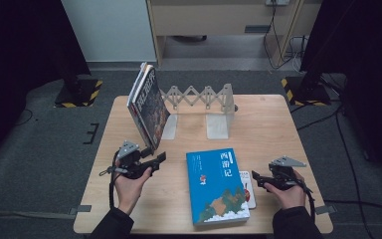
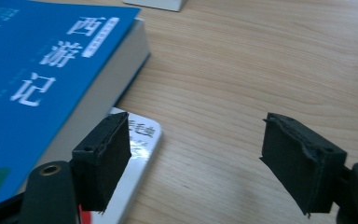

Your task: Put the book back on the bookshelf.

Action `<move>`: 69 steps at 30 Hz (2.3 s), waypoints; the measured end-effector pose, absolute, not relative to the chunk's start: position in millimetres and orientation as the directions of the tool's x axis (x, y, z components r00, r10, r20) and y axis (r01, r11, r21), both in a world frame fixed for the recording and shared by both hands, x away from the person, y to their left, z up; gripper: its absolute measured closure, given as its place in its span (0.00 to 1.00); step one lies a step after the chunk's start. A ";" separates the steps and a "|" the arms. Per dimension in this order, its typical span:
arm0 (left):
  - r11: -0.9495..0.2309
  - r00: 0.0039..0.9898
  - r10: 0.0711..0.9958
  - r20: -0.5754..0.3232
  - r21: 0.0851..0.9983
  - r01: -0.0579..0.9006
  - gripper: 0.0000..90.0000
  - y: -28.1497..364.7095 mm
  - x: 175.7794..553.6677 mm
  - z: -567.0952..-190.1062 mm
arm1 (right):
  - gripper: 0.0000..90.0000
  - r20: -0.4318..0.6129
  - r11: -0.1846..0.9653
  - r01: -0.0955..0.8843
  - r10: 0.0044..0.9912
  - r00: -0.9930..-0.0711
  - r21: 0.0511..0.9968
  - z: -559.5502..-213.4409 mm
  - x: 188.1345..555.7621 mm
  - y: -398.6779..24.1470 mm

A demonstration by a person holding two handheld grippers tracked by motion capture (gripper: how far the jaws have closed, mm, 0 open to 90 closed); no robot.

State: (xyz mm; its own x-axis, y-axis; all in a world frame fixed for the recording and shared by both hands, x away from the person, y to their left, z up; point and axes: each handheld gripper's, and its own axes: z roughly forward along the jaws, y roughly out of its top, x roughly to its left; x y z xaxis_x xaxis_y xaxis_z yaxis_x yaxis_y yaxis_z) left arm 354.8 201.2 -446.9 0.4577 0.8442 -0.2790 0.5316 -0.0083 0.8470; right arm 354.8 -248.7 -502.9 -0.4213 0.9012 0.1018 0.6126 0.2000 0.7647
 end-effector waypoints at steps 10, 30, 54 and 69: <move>-0.104 0.511 0.821 -0.255 0.813 0.572 0.36 171.6 356.5 -470.0 | 0.31 0.147 0.196 0.615 0.875 -0.462 0.764 -497.5 352.0 -233.0; -0.094 0.510 0.756 -0.410 0.704 0.704 0.32 136.0 369.6 -516.5 | 0.29 0.208 0.206 0.642 0.836 -0.508 0.739 -501.4 349.2 -204.8; -0.022 0.509 0.627 -0.590 0.640 0.768 0.20 126.2 385.6 -539.2 | 0.29 0.298 0.164 0.675 0.805 -0.513 0.719 -508.4 349.1 -193.3; 0.017 0.488 0.591 -0.642 0.615 0.788 0.27 128.8 390.9 -543.2 | 0.31 0.394 0.093 0.709 0.777 -0.491 0.700 -516.9 350.4 -189.9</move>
